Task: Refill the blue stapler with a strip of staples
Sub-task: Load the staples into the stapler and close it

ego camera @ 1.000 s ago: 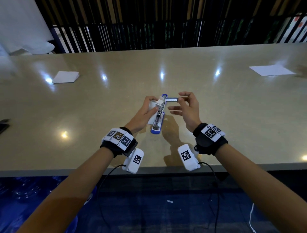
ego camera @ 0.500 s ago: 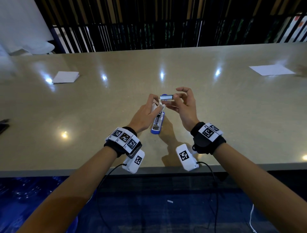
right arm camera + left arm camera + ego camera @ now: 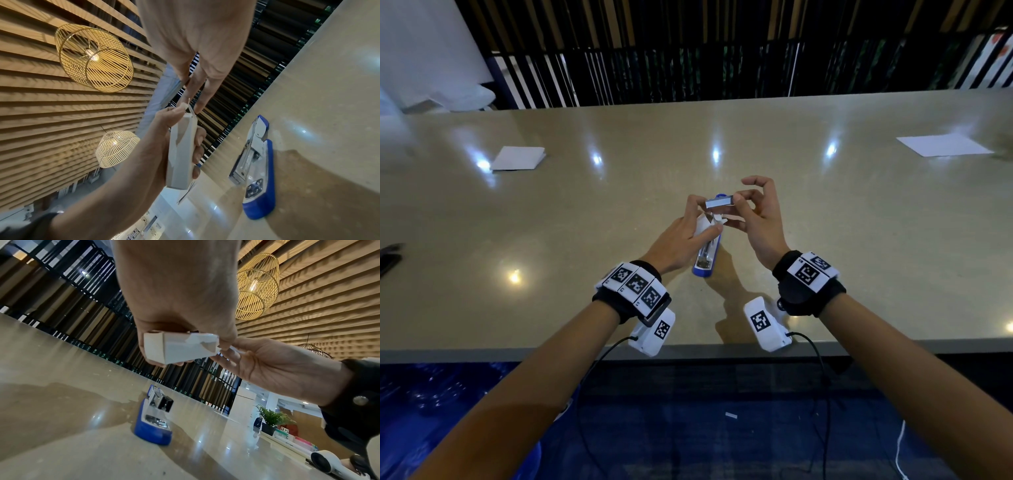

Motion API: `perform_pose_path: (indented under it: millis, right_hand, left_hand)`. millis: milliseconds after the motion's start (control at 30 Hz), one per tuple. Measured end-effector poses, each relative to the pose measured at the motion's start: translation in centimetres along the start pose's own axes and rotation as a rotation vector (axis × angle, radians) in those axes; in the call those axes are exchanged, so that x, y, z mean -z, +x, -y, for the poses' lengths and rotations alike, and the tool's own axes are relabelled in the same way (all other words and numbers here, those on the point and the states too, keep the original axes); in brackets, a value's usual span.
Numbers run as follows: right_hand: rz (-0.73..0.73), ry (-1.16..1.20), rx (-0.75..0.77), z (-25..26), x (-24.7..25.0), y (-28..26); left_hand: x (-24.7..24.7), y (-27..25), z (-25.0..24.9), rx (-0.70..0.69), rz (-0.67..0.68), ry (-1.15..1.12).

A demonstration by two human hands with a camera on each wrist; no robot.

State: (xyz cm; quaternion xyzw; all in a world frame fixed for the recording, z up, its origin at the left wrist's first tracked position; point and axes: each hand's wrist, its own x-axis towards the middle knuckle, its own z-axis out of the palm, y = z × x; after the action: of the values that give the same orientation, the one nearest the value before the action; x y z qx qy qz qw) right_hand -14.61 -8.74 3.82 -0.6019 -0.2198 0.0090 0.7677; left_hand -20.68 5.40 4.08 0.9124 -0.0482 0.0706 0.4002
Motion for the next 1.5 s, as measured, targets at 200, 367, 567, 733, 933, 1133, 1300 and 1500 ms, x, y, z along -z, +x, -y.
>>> perform_pose_path:
  millis: [200, 367, 567, 733, 933, 1133, 1300, 1500]
  right_hand:
    - [0.032, -0.018, 0.024, 0.18, -0.42, -0.46]
    - [0.054, -0.059, 0.048, 0.21, -0.77, -0.56]
    - [-0.025, -0.027, 0.056, 0.05, -0.43, -0.44]
    - [-0.077, -0.031, 0.078, -0.18, -0.09, -0.44]
    - [-0.061, -0.028, 0.063, -0.15, -0.04, -0.43]
    - [-0.067, -0.039, 0.057, -0.13, -0.10, -0.67]
    - [-0.075, -0.021, 0.067, 0.12, -0.02, -0.66]
    - [-0.077, -0.013, 0.052, 0.14, 0.12, -0.77]
  left_hand:
    - [-0.30, 0.20, -0.21, -0.009, 0.007, -0.012]
    - [-0.49, 0.35, 0.05, -0.015, 0.019, 0.011]
    - [-0.43, 0.39, 0.31, -0.001, -0.007, 0.071]
    - [-0.32, 0.36, 0.36, 0.000, -0.013, 0.118]
    - [-0.39, 0.29, 0.05, 0.011, -0.002, 0.109]
    - [-0.54, 0.33, -0.36, 0.033, -0.031, 0.102]
    - [-0.51, 0.44, 0.23, 0.007, -0.032, 0.075]
    - [-0.47, 0.55, 0.45, 0.009, -0.070, 0.088]
